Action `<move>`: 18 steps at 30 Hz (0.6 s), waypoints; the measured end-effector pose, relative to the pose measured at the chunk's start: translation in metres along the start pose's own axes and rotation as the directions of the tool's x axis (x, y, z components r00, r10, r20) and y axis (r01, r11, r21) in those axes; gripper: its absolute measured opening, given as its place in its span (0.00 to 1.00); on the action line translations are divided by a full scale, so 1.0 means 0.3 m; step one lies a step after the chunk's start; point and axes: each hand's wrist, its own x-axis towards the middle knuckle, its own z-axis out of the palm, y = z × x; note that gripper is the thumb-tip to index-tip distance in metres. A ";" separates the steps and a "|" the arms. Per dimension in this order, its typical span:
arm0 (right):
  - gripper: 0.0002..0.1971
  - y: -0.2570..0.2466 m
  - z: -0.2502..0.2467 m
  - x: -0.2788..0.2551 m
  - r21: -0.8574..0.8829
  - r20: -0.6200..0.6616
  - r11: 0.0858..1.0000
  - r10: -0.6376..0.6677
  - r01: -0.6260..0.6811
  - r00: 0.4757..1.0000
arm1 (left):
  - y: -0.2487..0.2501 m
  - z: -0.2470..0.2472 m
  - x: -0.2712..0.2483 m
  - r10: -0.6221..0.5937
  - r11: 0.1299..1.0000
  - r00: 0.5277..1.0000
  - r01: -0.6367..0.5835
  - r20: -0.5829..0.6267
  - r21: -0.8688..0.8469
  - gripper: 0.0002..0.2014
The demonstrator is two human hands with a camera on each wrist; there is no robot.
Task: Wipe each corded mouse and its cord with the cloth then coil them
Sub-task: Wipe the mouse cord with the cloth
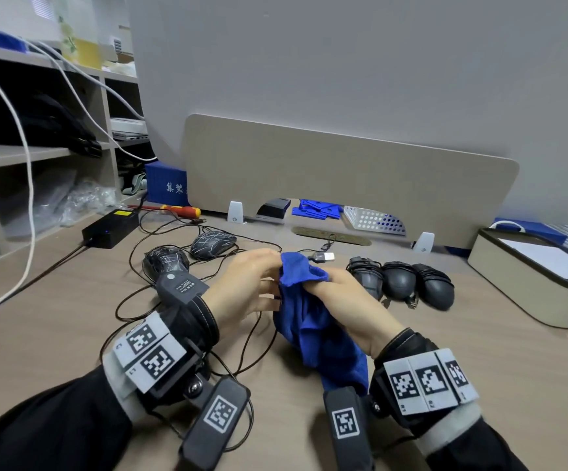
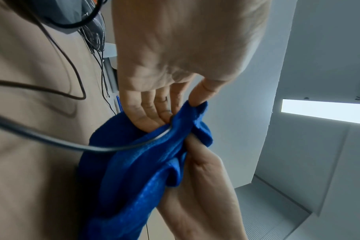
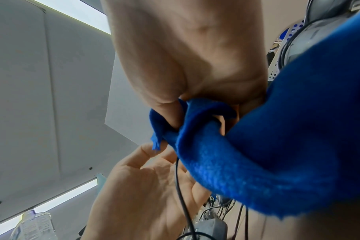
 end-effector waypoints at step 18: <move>0.09 0.004 -0.049 0.012 0.606 -0.435 0.777 0.145 0.170 0.889 | -0.027 -0.005 0.009 0.206 0.977 0.976 -0.201 -0.076 0.073 0.10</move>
